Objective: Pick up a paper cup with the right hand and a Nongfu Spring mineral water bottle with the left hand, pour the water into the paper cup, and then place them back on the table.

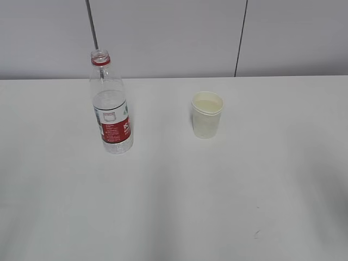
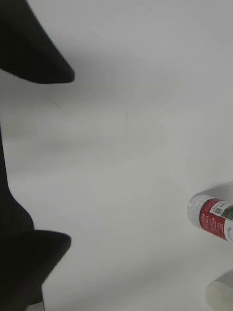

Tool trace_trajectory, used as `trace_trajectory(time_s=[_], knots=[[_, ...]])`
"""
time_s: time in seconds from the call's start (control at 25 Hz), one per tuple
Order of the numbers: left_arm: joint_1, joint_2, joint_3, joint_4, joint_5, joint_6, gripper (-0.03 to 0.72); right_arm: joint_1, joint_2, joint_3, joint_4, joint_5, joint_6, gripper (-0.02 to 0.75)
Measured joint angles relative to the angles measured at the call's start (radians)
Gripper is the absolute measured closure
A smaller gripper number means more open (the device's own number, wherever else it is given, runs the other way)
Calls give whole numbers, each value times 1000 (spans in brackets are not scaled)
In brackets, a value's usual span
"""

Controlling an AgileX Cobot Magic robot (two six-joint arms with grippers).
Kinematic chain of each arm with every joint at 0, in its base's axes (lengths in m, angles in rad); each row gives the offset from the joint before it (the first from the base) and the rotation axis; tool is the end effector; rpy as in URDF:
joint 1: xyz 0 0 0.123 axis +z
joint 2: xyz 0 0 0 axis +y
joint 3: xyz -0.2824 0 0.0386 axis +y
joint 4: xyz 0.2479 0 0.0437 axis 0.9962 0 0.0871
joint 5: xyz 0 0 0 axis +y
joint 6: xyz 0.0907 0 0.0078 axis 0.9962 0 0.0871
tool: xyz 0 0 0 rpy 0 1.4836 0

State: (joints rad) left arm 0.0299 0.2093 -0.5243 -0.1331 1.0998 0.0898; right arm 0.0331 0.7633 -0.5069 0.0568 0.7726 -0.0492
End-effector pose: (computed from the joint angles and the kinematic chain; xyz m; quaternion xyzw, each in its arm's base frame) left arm 0.0237 -0.0101 0.2799 0.0248 0.9039 -0.0411 0.4251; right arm 0.1268 0.0078 0.2519 -0.0259 0.9503 0.0226 0.3094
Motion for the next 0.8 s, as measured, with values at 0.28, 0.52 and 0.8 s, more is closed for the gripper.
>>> trace_trajectory(time_s=[0.28,0.52,0.8], knots=[[0,0,0,0,0,0,126,2,-176,63,22,50,-12,150],[0,0,0,0,0,0,126,2,-312,65,22,51,-14,151],[0,0,0,0,0,0,126,2,-419,69,22,51,-14,151]])
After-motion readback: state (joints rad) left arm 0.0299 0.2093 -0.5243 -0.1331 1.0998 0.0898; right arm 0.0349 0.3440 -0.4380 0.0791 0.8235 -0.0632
